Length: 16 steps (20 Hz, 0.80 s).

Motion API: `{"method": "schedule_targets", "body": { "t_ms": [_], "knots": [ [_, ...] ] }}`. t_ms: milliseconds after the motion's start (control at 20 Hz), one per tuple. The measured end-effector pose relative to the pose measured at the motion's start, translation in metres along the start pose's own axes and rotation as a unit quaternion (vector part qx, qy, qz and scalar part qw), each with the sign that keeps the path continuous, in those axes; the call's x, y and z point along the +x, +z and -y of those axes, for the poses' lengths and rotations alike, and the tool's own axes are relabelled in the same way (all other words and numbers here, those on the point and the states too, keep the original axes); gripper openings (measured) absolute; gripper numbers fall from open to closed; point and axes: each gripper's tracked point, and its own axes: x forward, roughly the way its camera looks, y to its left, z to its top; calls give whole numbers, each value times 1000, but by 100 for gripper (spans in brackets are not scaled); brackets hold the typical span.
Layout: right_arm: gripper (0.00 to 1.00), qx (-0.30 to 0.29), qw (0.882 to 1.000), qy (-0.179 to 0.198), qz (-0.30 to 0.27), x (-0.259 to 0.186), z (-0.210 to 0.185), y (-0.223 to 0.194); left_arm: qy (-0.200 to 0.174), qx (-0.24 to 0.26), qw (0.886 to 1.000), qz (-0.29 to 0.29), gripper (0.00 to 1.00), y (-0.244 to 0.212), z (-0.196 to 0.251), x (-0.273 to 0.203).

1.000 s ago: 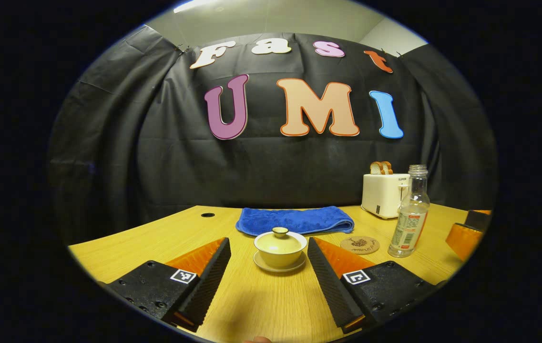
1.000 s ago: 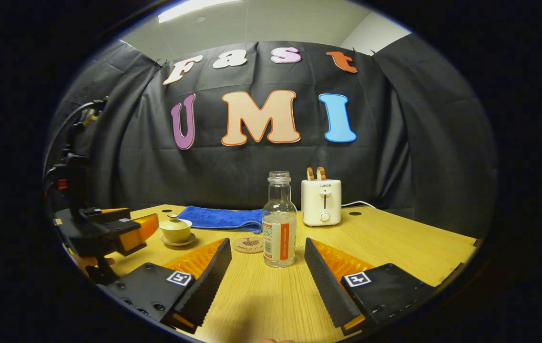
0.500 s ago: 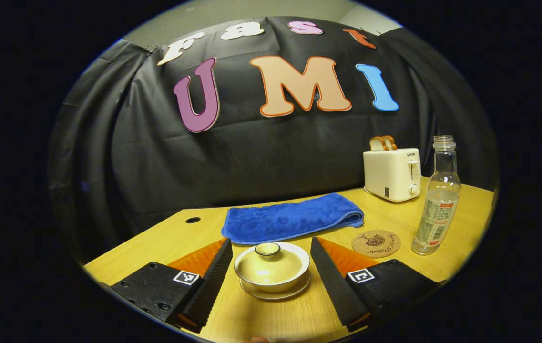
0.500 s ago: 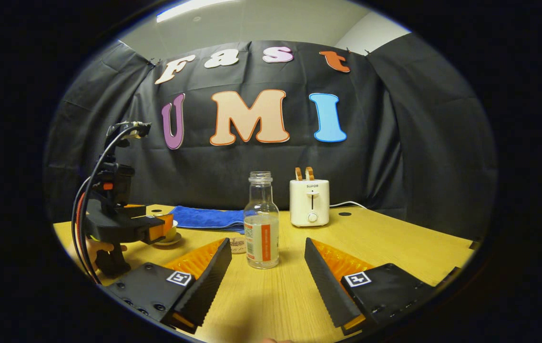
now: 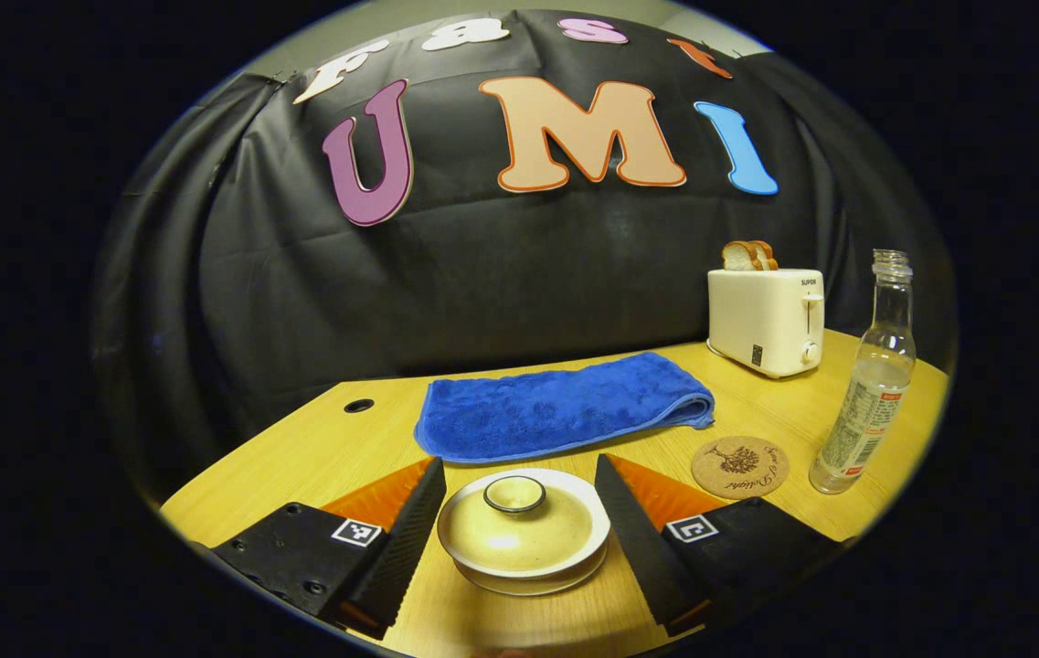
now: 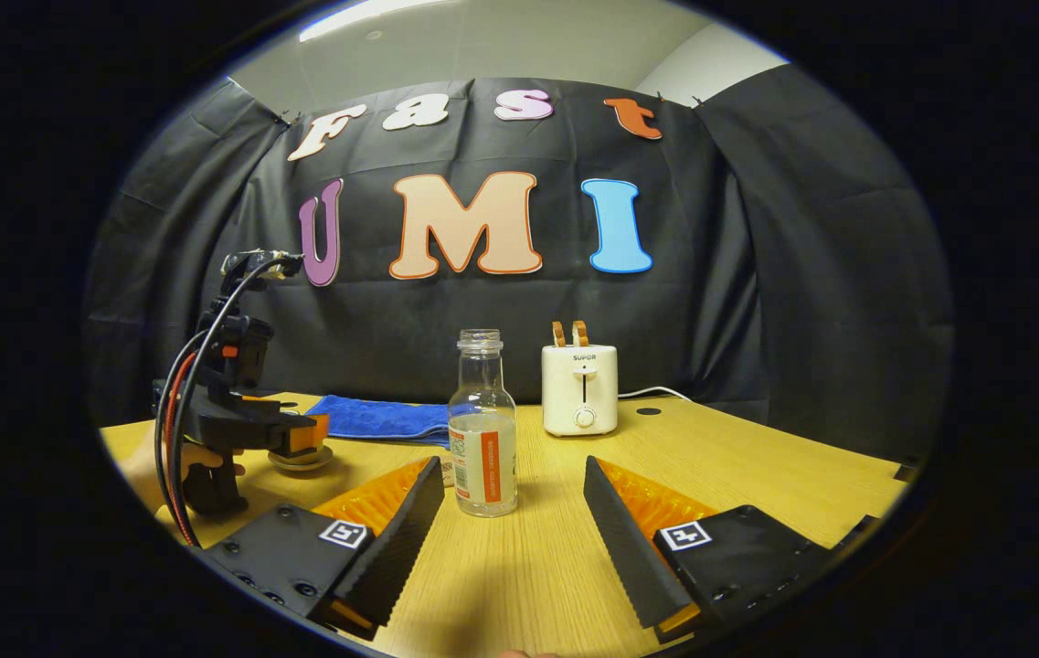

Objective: Open the teacup lid with one hand, grasp the water bottle and pour water into the teacup with the other hand; after pouring, place the water bottle on the coaster and then close the teacup lid.

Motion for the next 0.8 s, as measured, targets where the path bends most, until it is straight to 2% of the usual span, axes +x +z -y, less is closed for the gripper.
{"method": "schedule_targets", "body": {
  "t_ms": [100,350,400,550,600,700,800],
  "knots": [
    [96,0,1000,0,0,-1,0,0,-9,1,1000,-1,94,1,3,0],
    [95,0,1000,0,0,-2,0,0,-18,-5,1000,5,77,2,4,-1],
    [99,0,1000,0,0,-2,0,0,-13,-5,1000,7,75,3,1,0],
    [99,0,1000,1,0,-1,1,0,-7,0,1000,8,56,3,0,1],
    [96,0,1000,1,0,-1,1,1,-5,1,1000,7,53,2,-2,1],
    [96,0,1000,0,0,-1,2,0,-4,-1,1000,12,42,4,-3,0],
    [96,0,1000,0,-1,-2,2,1,-14,-7,1000,18,29,6,-2,0]
  ]
}}
